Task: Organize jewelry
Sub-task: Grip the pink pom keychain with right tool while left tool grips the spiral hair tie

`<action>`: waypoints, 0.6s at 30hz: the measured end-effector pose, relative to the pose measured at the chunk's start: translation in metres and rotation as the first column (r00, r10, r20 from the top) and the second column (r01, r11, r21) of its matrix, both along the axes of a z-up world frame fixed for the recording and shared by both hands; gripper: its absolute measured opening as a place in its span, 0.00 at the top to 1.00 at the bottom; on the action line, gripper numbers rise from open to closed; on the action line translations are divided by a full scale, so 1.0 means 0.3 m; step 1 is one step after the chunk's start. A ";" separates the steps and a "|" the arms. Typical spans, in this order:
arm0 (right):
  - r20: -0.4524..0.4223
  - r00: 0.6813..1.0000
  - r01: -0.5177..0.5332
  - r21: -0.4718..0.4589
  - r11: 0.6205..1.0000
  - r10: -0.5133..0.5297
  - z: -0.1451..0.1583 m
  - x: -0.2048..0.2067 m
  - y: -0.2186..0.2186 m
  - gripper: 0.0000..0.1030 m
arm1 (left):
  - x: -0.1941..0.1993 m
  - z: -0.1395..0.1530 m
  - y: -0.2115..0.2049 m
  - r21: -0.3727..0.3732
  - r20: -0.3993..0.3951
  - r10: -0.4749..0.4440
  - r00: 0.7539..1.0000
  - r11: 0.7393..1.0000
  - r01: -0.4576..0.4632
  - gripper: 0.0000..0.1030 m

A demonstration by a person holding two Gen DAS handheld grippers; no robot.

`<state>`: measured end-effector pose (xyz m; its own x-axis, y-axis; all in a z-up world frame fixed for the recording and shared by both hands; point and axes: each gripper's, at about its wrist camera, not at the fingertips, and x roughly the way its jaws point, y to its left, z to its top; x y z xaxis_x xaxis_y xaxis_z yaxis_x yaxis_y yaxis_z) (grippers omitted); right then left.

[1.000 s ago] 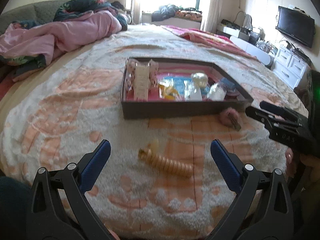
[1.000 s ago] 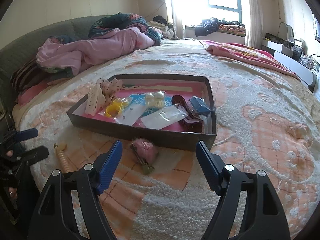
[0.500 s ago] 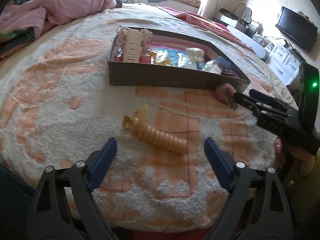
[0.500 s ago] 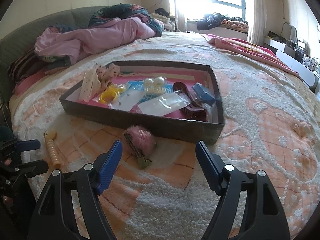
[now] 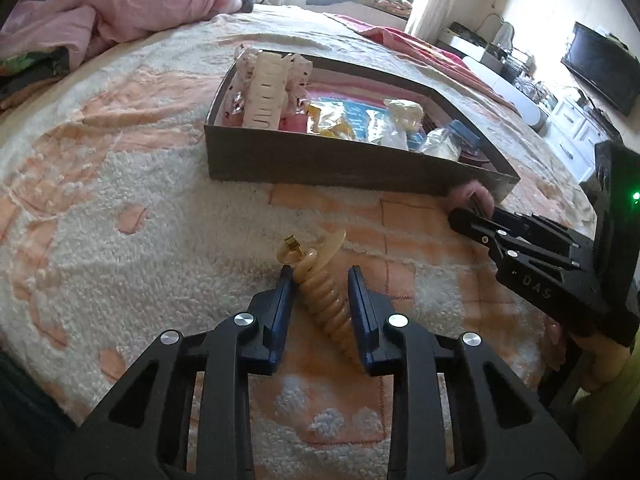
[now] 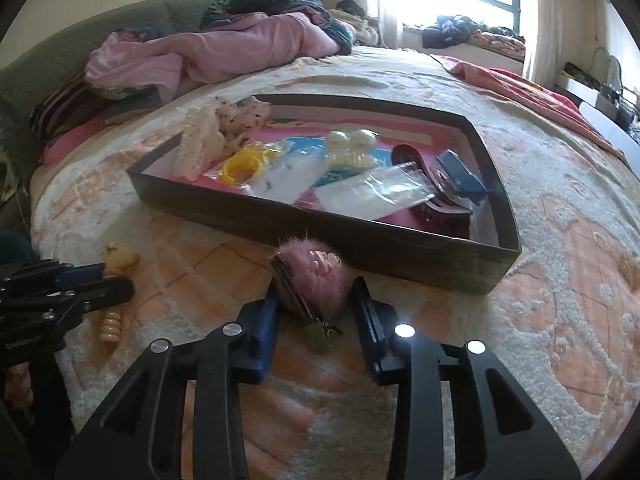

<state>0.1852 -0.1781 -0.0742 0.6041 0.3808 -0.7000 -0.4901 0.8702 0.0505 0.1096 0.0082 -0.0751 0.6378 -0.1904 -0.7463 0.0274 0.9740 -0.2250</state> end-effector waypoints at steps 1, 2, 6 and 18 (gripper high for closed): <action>0.001 1.000 -0.002 0.008 1.000 0.002 0.004 -0.004 -0.001 0.68 | -0.001 0.006 -0.003 -0.005 0.005 -0.011 1.000 1.000 0.011 0.87; 0.004 1.000 -0.003 0.017 1.000 0.003 0.011 -0.009 -0.006 0.68 | 0.004 0.010 -0.005 -0.010 0.007 -0.018 1.000 1.000 0.018 0.88; 0.024 1.000 -0.003 0.051 0.999 0.002 0.046 -0.028 -0.029 0.68 | 0.005 0.044 -0.019 0.000 0.047 -0.047 0.998 0.999 0.047 0.89; 0.089 0.995 0.036 0.105 0.994 -0.045 0.141 -0.044 -0.100 0.68 | 0.093 0.149 -0.061 0.005 0.141 -0.072 0.987 0.997 0.072 0.89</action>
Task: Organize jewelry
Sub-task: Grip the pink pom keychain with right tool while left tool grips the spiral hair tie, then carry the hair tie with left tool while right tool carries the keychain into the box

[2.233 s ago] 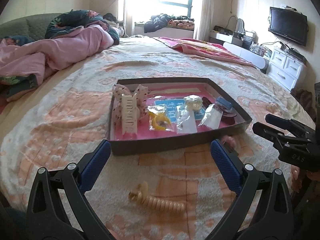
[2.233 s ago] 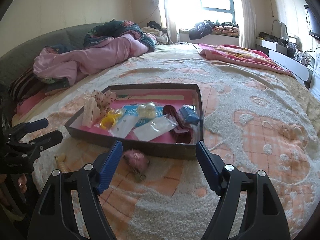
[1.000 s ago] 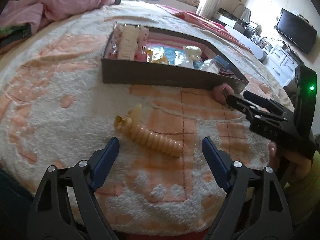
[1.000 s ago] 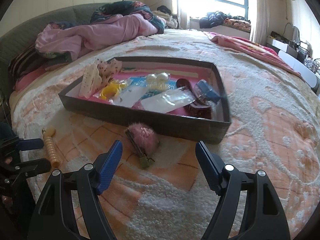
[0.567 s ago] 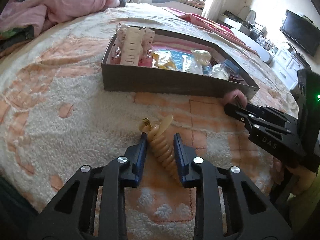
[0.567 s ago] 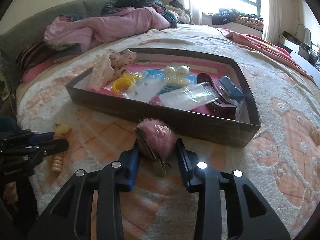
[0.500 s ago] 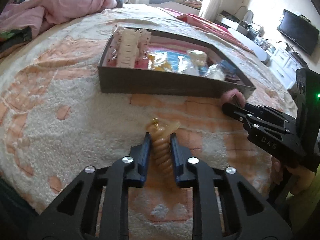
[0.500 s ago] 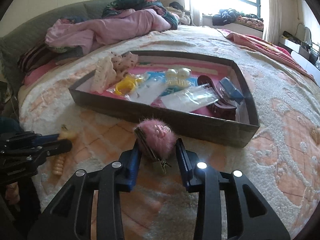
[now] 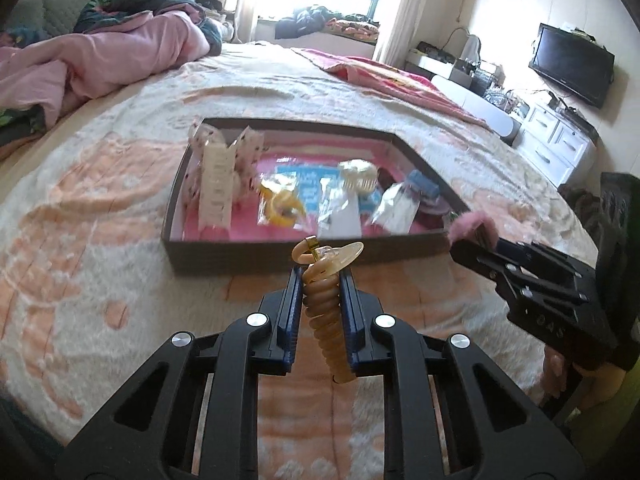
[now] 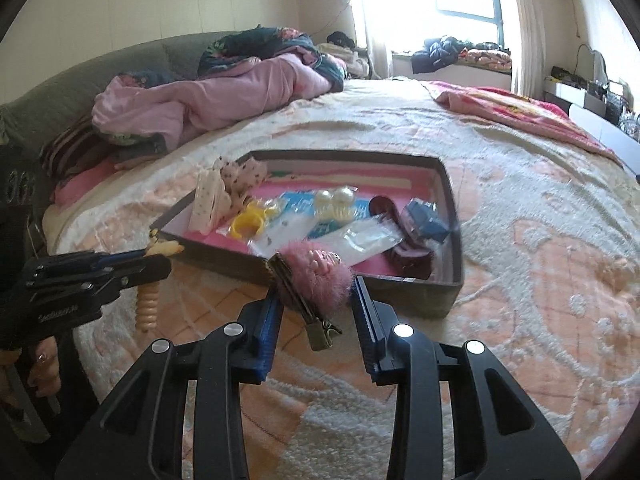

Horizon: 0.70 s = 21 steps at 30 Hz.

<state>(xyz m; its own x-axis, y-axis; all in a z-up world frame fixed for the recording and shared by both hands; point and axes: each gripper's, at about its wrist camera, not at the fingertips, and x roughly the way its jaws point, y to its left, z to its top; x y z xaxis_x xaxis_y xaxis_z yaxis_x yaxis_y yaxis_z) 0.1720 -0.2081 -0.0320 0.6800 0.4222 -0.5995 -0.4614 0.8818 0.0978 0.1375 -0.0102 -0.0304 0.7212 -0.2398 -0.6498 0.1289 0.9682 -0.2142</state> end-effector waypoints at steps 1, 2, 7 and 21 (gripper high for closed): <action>0.008 1.000 0.005 -0.001 1.000 -0.005 0.007 0.002 -0.004 0.68 | 0.011 0.005 -0.004 -0.001 0.004 -0.002 1.000 1.000 0.002 0.89; 0.010 1.000 0.007 0.002 1.000 -0.007 0.010 0.003 -0.008 0.68 | 0.023 0.013 -0.007 -0.004 0.009 -0.004 1.000 1.000 0.004 0.89; 0.016 0.999 0.030 0.006 1.000 -0.031 0.022 0.026 -0.028 0.68 | 0.069 0.034 -0.022 -0.005 0.031 -0.019 0.999 1.000 0.019 0.89; 0.014 0.996 0.087 -0.020 0.996 -0.087 0.023 0.146 -0.044 0.68 | 0.235 0.014 -0.019 -0.016 0.011 -0.003 1.000 1.000 0.003 0.89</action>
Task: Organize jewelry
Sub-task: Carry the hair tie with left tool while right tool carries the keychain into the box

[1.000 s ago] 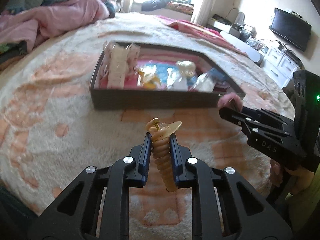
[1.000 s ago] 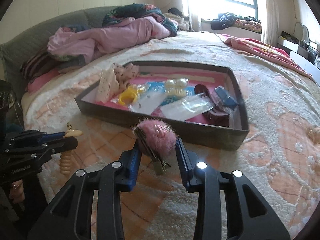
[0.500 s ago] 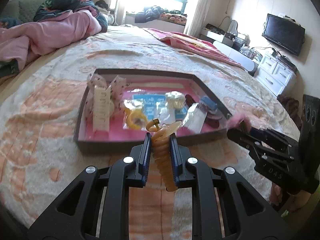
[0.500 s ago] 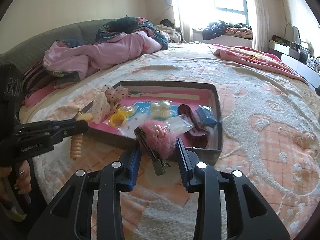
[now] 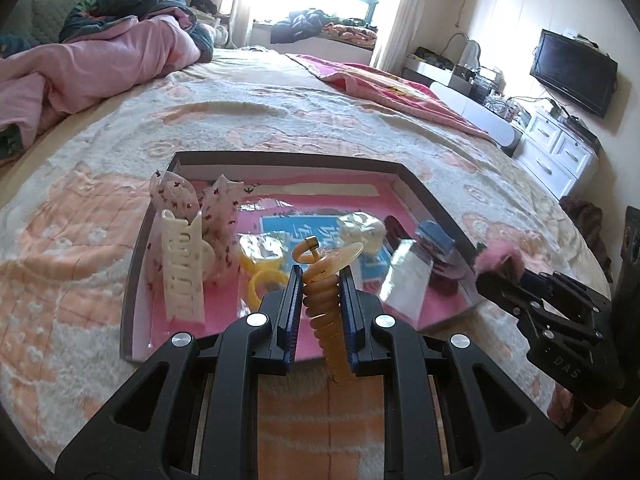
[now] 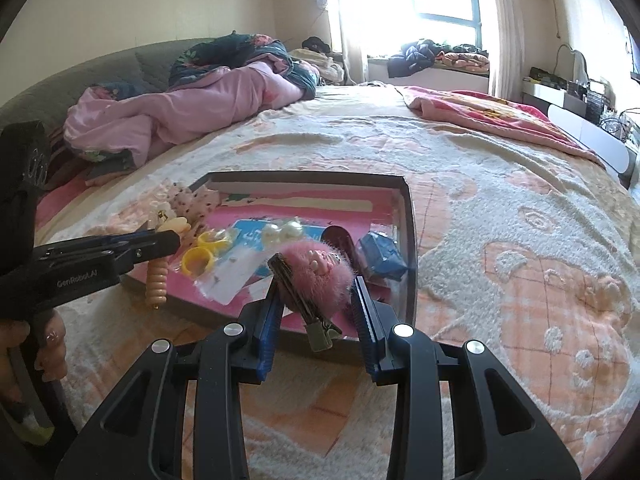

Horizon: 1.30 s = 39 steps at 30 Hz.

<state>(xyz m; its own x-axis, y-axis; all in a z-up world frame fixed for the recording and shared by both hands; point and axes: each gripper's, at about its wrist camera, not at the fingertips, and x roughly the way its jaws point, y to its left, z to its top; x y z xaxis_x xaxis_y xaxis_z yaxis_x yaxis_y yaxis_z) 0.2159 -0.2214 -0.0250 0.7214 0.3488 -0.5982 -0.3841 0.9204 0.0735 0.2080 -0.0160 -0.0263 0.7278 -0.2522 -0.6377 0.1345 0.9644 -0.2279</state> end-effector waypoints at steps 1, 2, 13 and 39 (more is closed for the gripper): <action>-0.002 1.000 0.002 -0.003 1.000 -0.002 -0.001 0.012 0.001 0.68 | 0.013 -0.003 0.003 0.004 -0.001 0.004 1.000 1.000 -0.004 0.89; -0.003 1.000 0.003 -0.006 1.000 -0.003 -0.002 0.018 0.002 0.68 | 0.019 -0.005 0.004 0.004 -0.002 0.008 1.000 1.000 -0.008 0.89; -0.024 1.000 -0.004 -0.045 0.999 0.003 -0.026 0.113 0.046 0.68 | 0.093 -0.019 0.040 0.016 -0.005 0.042 0.999 0.999 -0.042 0.89; -0.119 0.988 -0.099 -0.017 0.995 0.096 -0.086 0.096 0.125 0.46 | 0.146 -0.086 0.040 0.016 -0.080 0.018 0.997 1.000 -0.017 0.86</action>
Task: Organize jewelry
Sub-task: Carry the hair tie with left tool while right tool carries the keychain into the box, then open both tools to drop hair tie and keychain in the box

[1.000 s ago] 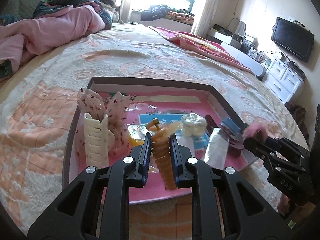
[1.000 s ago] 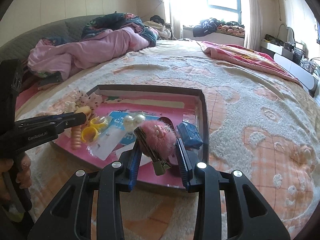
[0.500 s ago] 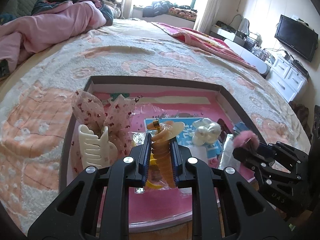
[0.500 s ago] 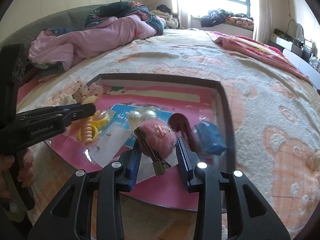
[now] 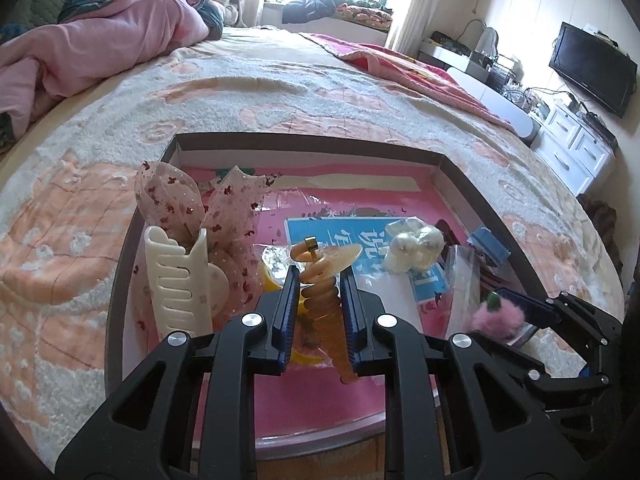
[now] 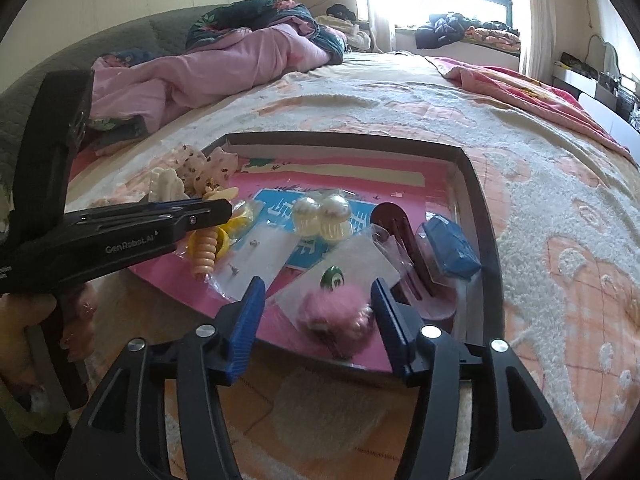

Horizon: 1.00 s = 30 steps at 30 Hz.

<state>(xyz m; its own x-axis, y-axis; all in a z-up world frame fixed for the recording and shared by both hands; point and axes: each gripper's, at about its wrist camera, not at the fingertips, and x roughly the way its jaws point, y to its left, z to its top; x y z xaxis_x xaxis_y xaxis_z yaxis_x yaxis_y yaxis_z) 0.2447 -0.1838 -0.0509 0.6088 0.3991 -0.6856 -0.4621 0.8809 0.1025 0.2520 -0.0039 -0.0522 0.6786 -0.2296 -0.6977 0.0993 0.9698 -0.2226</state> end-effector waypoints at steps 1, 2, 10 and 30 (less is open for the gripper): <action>0.001 1.000 0.002 0.003 1.000 -0.002 0.001 -0.005 -0.004 0.46 | -0.002 0.001 0.000 0.001 -0.001 0.000 1.000 1.000 0.000 0.84; 0.003 1.000 0.008 0.007 1.000 -0.008 0.005 -0.012 -0.010 0.45 | -0.005 0.003 -0.001 0.000 -0.001 -0.002 1.000 1.000 0.002 0.77; 0.040 0.997 0.070 0.031 0.997 -0.071 0.045 -0.059 -0.070 0.33 | -0.038 0.035 -0.009 0.012 0.027 -0.012 1.000 1.000 0.012 0.57; 0.124 0.978 0.151 0.115 0.982 -0.165 0.147 -0.191 -0.157 0.12 | -0.224 0.140 0.017 0.021 0.111 0.011 0.994 1.000 -0.014 0.22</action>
